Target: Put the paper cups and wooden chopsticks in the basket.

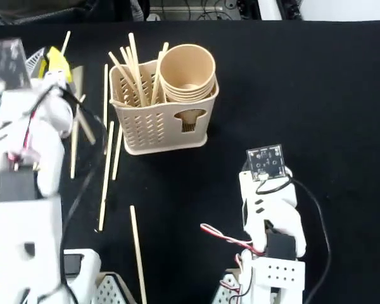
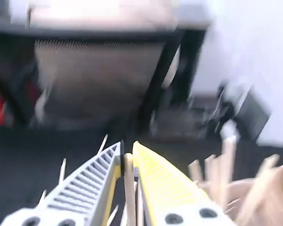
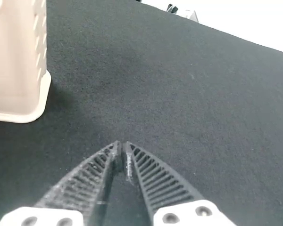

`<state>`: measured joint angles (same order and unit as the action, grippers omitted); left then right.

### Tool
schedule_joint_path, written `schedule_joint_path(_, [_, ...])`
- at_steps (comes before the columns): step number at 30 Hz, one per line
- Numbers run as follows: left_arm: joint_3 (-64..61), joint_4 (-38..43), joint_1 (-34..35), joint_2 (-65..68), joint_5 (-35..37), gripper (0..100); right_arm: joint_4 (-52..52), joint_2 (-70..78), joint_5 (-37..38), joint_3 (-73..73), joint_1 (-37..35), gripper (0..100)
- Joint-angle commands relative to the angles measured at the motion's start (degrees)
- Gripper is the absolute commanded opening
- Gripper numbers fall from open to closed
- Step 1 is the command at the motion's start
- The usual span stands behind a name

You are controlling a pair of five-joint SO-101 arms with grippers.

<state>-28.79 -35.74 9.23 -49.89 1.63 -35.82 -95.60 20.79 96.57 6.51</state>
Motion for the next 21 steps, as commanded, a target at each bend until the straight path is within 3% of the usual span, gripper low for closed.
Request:
schedule_joint_path(1, [-1.63, 7.65, -5.49, -11.08, 0.79, 3, 0.97, -0.57, 0.44, -0.22, -0.7, 1.3])
schedule_joint_path(9, [-0.31, 27.43, -12.44, -14.42, 0.44, 3, 0.97, -0.57, 0.44, -0.22, -0.7, 1.3])
schedule_joint_path(13, [5.67, 25.58, -14.29, -9.85, 0.79, 3, 0.97, -0.57, 0.44, -0.22, -0.7, 1.3])
schedule_joint_path(21, [9.8, 11.34, -16.57, -2.02, 0.44, 3, 0.97, -0.57, 0.44, -0.22, -0.7, 1.3])
